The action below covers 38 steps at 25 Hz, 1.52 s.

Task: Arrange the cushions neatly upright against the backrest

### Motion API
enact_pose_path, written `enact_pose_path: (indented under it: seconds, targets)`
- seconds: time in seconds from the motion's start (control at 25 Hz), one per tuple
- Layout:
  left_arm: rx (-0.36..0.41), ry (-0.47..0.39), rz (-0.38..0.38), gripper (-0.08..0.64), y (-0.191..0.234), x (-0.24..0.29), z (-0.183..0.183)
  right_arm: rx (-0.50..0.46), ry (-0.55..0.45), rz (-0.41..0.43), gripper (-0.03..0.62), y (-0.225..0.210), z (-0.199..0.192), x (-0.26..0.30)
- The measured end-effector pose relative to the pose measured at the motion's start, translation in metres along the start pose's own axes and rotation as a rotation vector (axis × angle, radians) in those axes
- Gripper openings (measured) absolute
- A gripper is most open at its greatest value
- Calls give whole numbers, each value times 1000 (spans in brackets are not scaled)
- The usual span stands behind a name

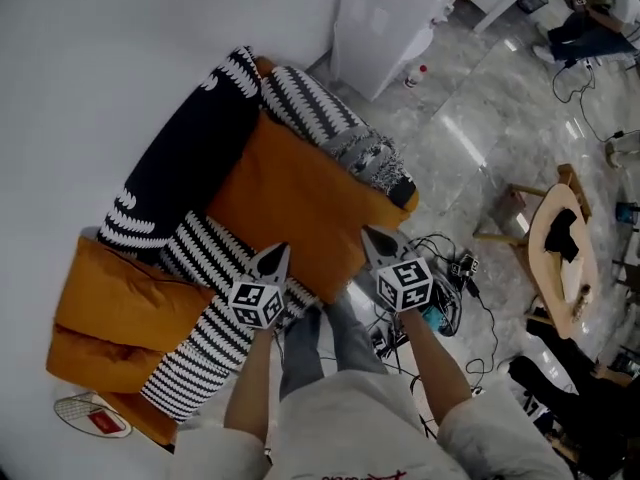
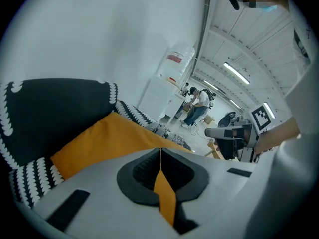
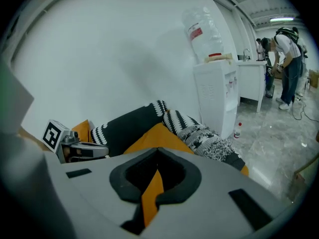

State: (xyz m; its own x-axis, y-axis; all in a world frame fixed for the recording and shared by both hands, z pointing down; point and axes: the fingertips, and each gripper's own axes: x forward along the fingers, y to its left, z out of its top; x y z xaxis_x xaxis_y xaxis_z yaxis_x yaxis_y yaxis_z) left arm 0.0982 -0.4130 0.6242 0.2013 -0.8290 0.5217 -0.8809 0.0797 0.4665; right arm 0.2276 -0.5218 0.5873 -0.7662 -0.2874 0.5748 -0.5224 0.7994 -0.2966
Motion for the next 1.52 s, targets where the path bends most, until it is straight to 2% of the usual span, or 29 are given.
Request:
enact_pose_path:
  seconds: [0.12,0.32,0.44,0.64,0.8,0.84,0.88,0.92,0.96,1.0,1.08,1.28,1.4,1.52]
  targets:
    - [-52,11,17,31,10,-1,-23,0,46,-9,27,-5,-21,6]
    - [-123,6,62,31,44,-1,-46,-42,79,9,26,-6,-28,41]
    - [-214,-21,139,31,55,-14,-64,-111,130,70,28,1,-28,64]
    - [-370,-79,235,31,91,-31,-91,-245,197,124,27,14,-22,113]
    - [-516,-114,280,36,113,-31,-120,-338,256,130,28,13,-25,143]
    - [-548,-107,273,152,115,-27,-128,-340,280,130,29,11,-27,149]
    - [-577,-95,259,308,116,-21,-136,-338,310,130,67,7,-30,155]
    - [-599,-81,250,308,117,-16,-143,-339,345,131,231,3,-34,160]
    - [-617,-67,250,313,118,-12,-150,-344,378,133,294,-2,-37,164]
    - [-636,-52,255,320,120,-9,-157,-356,406,130,321,-7,-40,168]
    - [-681,-22,266,365,125,-1,-170,-380,445,113,345,-18,-40,177]
    - [-798,29,264,382,136,21,-196,-354,573,94,379,-37,-51,205]
    - [-816,70,262,382,141,29,-206,-376,648,78,380,-41,-64,216]
    - [-820,89,220,380,144,42,-202,-381,694,49,380,-47,-70,224]
